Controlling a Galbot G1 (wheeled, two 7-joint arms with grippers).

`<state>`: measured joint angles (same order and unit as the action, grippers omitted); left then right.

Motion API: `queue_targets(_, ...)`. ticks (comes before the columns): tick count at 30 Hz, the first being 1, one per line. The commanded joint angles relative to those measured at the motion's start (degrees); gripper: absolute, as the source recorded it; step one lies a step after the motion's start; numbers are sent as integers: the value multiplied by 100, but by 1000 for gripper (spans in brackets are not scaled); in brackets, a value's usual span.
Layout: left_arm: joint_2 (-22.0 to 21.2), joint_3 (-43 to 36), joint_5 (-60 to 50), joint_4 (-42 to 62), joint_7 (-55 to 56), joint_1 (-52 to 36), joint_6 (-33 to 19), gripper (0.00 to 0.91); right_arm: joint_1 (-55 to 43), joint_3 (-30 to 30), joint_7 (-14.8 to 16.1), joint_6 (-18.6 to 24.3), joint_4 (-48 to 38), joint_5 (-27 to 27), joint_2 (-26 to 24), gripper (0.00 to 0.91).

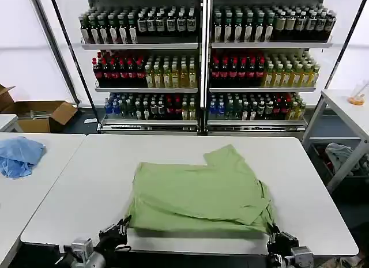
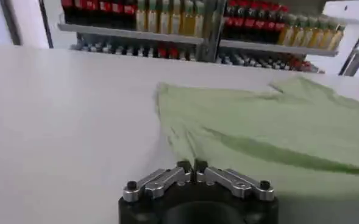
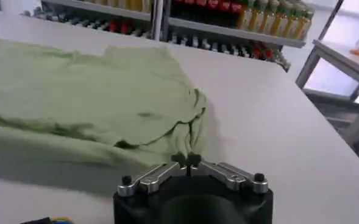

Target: Fold and organize the clothes.

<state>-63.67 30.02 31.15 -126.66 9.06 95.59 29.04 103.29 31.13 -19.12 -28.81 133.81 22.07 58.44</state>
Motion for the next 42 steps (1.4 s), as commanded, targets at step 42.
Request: queue_targets(42,528,-2392,639,4207,224,-5451,396,907,-7397,-3193,-631,-432,-5849,2499,665,907)
